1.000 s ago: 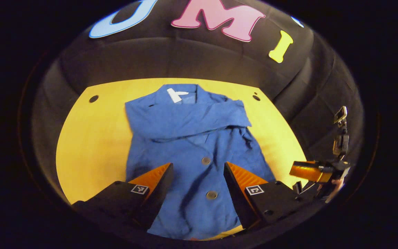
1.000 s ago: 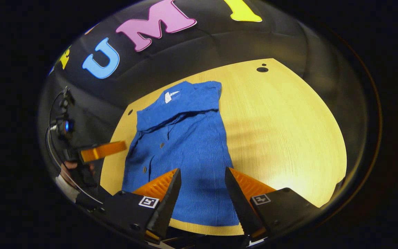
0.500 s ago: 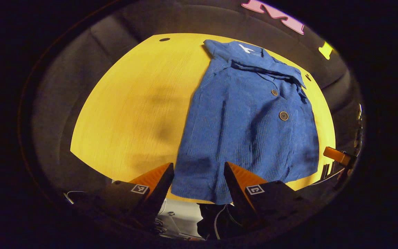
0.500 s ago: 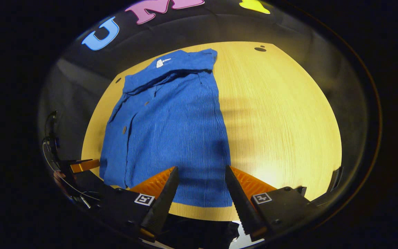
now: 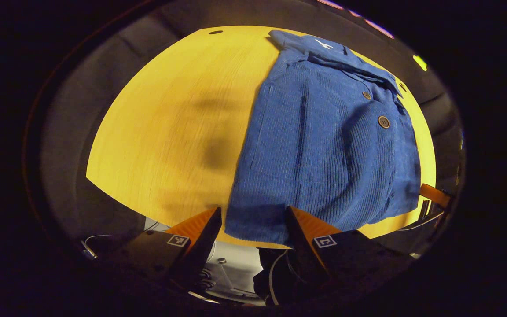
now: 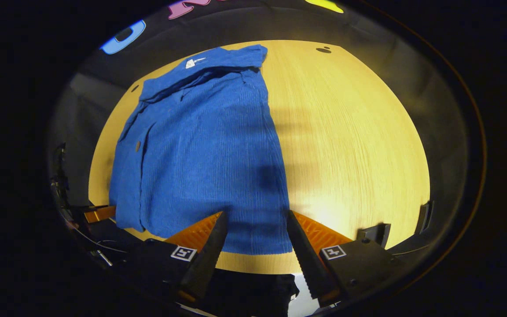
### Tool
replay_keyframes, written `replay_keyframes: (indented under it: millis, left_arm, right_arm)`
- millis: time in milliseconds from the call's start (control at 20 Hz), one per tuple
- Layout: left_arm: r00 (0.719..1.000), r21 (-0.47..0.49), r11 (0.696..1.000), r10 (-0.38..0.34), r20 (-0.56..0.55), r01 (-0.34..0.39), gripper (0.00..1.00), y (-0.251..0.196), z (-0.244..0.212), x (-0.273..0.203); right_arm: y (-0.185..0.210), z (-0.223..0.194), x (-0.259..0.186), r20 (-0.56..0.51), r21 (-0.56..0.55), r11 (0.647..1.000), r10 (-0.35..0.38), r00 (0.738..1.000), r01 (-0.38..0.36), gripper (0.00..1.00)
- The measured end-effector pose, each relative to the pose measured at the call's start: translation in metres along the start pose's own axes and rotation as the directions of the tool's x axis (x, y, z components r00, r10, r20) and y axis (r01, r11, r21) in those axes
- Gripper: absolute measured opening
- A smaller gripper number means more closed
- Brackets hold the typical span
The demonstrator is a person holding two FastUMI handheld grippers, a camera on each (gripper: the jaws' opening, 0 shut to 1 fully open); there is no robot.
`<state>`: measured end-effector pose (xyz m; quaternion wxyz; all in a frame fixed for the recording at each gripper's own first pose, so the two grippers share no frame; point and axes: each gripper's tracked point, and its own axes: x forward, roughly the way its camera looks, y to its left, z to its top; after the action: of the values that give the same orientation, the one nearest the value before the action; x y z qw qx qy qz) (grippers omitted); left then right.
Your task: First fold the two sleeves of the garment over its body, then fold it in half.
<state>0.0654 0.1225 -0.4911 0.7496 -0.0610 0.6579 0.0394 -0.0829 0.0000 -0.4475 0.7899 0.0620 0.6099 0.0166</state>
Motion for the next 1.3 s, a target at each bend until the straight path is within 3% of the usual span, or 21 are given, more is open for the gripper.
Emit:
replay_keyframes:
  millis: [200,250,500,800,850,900,950,1050,1100,1150,1200,1300]
  left_arm:
    - [1.0,0.018,1.0,0.009,-0.016,-0.008,0.82,0.0,-0.001,0.004]
    - [1.0,0.028,1.0,0.009,-0.019,-0.009,0.85,0.0,-0.001,0.003]
    - [0.999,0.067,0.998,0.011,-0.051,-0.008,0.85,-0.002,-0.002,0.002]
    - [0.998,0.062,0.998,0.009,-0.065,-0.005,0.84,-0.004,-0.005,-0.001]
    - [0.998,0.056,0.998,0.007,-0.065,-0.003,0.7,-0.009,-0.004,-0.001]
    - [0.998,0.06,0.998,-0.001,-0.062,0.005,0.66,-0.014,-0.005,0.001]
    - [0.999,0.07,0.997,-0.016,-0.051,0.02,0.46,-0.02,-0.003,0.003]
    - [0.999,0.115,0.993,-0.025,-0.04,0.03,0.06,-0.024,-0.003,0.002]
    - [0.999,0.128,0.99,-0.046,-0.028,0.05,0.06,-0.025,-0.004,0.002]
    - [0.997,0.102,0.992,-0.075,-0.014,0.076,0.05,-0.025,-0.001,0.004]
    - [0.992,0.041,0.991,-0.125,-0.036,0.126,0.03,-0.028,-0.003,0.0]
    - [0.977,-0.037,0.977,-0.21,-0.042,0.209,0.0,-0.03,-0.005,-0.007]
  right_arm:
    - [-0.003,-0.01,0.004,-0.03,0.013,1.0,-0.018,0.999,0.019,0.88]
    - [-0.004,-0.012,0.004,-0.034,0.014,1.0,-0.021,0.999,0.021,0.88]
    - [-0.011,-0.025,0.014,-0.071,0.004,0.998,-0.058,0.996,0.059,0.88]
    - [-0.01,-0.029,0.017,-0.081,-0.059,0.993,-0.104,0.991,0.099,0.87]
    - [-0.01,-0.03,0.017,-0.086,-0.046,0.993,-0.108,0.99,0.104,0.88]
    - [-0.009,-0.028,0.015,-0.085,-0.023,0.995,-0.104,0.991,0.102,0.87]
    - [-0.007,-0.031,0.019,-0.099,-0.004,0.995,-0.098,0.99,0.098,0.78]
    - [0.004,-0.029,0.019,-0.096,0.045,0.997,-0.064,0.993,0.069,0.35]
    - [0.006,-0.025,0.022,-0.088,0.043,0.998,-0.046,0.995,0.05,0.12]
    - [0.007,-0.025,0.017,-0.093,0.047,0.998,-0.044,0.995,0.049,0.12]
    - [0.008,-0.026,0.021,-0.099,0.052,0.998,-0.037,0.994,0.042,0.04]
    - [0.012,-0.022,0.014,-0.089,0.085,0.996,-0.004,0.996,0.012,0.03]
